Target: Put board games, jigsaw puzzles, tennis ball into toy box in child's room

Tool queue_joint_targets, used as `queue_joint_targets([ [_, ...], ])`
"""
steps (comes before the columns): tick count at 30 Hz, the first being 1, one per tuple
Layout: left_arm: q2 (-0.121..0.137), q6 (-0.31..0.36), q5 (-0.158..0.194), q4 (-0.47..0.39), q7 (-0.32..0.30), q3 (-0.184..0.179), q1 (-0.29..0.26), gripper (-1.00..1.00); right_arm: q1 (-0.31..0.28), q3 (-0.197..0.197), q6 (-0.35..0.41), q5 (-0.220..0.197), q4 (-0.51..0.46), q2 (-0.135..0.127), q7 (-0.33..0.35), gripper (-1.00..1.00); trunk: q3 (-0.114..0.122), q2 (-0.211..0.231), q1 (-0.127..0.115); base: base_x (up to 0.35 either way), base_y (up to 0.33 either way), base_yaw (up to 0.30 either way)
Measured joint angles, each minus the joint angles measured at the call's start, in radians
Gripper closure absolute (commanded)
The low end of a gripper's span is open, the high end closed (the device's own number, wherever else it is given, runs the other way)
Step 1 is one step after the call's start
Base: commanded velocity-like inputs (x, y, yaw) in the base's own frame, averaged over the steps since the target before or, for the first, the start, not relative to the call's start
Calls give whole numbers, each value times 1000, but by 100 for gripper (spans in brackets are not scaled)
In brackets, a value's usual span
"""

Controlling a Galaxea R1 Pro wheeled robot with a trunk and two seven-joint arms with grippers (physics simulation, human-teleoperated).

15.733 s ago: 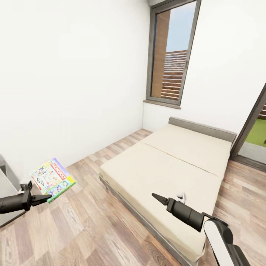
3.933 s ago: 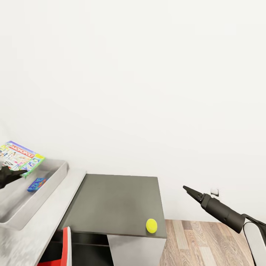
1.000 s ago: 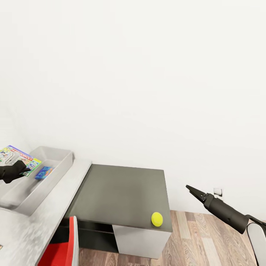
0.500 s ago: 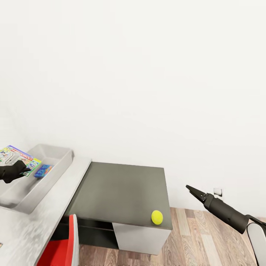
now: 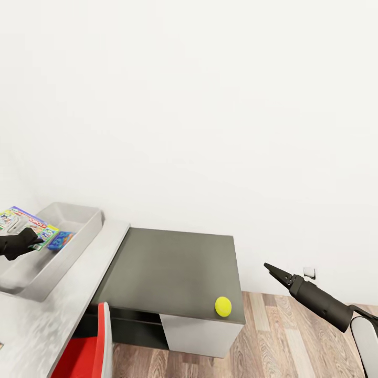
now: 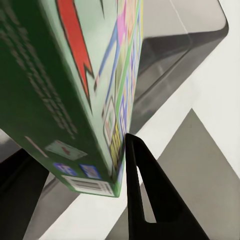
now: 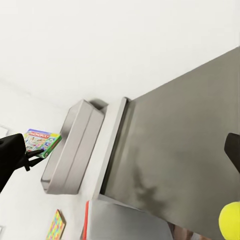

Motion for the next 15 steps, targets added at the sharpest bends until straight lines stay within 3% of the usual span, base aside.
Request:
queue_joint_targets([
  [5,0,1,11,0,-1,0,0,100,0,1,-1,0,0,0,-1,-100,0,0,0,0,0,0],
  [9,1,6,78,0,0,0,0,100,0,1,-1,0,0,0,-1,-100,-1,0,0,0,0,0],
  [15,5,10,149,0,1,-1,0,100,0,1,-2,0,0,0,-1,-100,-1,0,0,0,0,63],
])
